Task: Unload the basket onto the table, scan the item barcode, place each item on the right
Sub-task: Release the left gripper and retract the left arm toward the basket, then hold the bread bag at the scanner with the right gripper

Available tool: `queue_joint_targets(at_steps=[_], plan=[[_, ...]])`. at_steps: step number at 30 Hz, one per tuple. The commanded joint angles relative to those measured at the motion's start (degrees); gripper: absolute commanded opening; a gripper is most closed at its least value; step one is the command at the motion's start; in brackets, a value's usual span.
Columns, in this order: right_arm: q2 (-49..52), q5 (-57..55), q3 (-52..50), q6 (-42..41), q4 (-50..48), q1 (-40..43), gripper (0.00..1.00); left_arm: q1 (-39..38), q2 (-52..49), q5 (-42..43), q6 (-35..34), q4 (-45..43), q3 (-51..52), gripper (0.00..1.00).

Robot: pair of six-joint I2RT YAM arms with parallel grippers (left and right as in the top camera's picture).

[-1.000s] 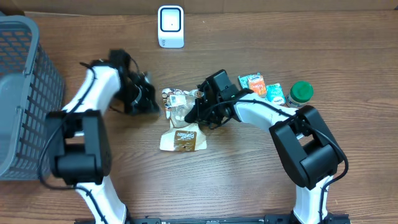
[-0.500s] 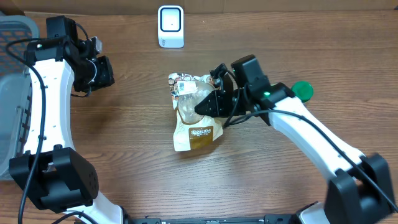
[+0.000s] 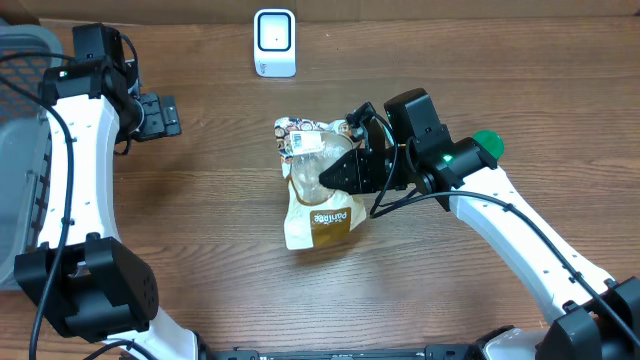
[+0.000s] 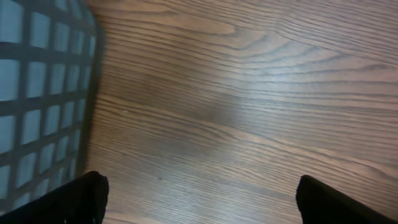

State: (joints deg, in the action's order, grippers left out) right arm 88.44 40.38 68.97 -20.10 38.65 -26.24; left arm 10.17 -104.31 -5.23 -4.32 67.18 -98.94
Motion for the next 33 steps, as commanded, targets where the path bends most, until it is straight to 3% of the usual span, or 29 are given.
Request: queue_joint_targets(at_steps=[1,17,21,33], plan=[[-1.5,-1.4,0.7,0.7,0.6,0.3,0.04,0.3,-0.2,-2.7,0.1,-0.3,-0.2,0.99],[-1.5,-5.2,5.2,4.2,4.9,0.2,0.04,0.3,-0.2,-2.7,0.1,-0.3,-0.2,0.99],[-1.5,-7.4,11.8,6.9,10.7,0.2,0.04,0.3,-0.2,-2.7,0.1,-0.3,-0.2,1.00],[5.0,-35.0,39.3,11.2,26.6,0.2,0.04,0.3,-0.2,-5.0,1.0,-1.5,-0.2,0.99]])
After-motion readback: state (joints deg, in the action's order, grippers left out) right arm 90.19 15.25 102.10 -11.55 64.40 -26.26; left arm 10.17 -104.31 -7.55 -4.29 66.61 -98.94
